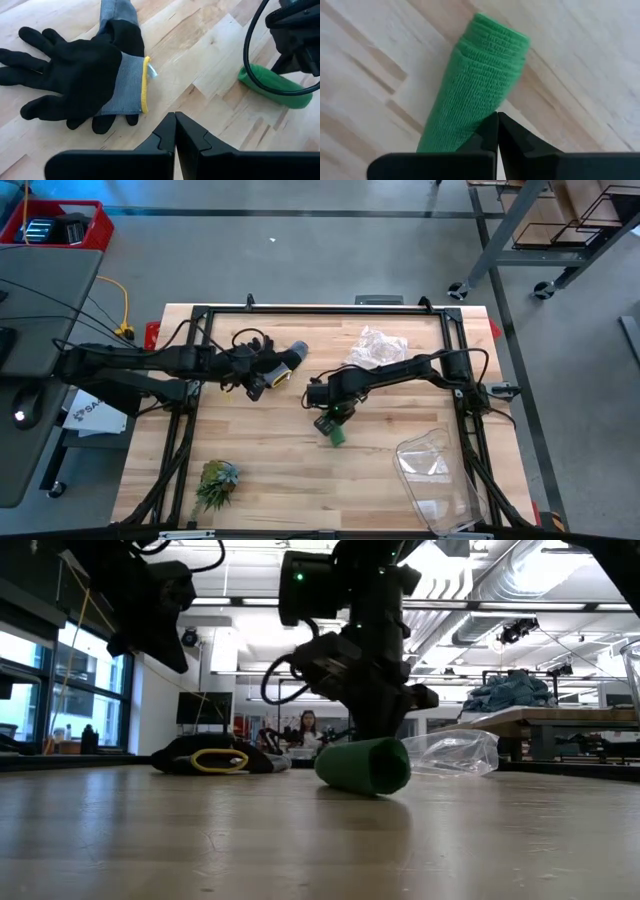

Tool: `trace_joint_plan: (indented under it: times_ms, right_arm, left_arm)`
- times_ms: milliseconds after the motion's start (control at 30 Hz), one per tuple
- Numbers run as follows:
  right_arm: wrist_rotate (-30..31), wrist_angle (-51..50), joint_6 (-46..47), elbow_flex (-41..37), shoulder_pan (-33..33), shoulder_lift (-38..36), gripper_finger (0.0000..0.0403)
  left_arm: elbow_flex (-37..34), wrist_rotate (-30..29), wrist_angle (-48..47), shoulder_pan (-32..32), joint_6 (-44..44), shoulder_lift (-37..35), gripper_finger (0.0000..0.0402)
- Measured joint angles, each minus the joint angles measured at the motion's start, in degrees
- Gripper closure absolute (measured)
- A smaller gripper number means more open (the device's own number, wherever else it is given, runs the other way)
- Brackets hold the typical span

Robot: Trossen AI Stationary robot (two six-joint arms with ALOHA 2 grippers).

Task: Roll bandage
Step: Roll the green bandage, then put the green bandage in the transparent zip bag

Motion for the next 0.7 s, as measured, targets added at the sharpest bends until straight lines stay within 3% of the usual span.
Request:
trace_joint_plan:
  times_ms: [400,600,700]
  right_arm:
    - [6.02,-11.40,-2.55,-0.02,-0.13,-1.30,0.0403]
    - [9.28,-17.23,-3.14,-0.02,-1.14,-7.43,0.0403]
    - [13.70,-23.94,-1.75,-0.02,-2.15,-13.14,0.0403]
  left_arm:
    - [-0.01,0.45,4.13,-0.02,0.02,1.91,0.0402]
    - [-0.01,2.92,7.38,0.00,-0.09,1.86,0.0402]
    - [0.00,5.41,8.79,-0.02,-0.87,1.86,0.0402]
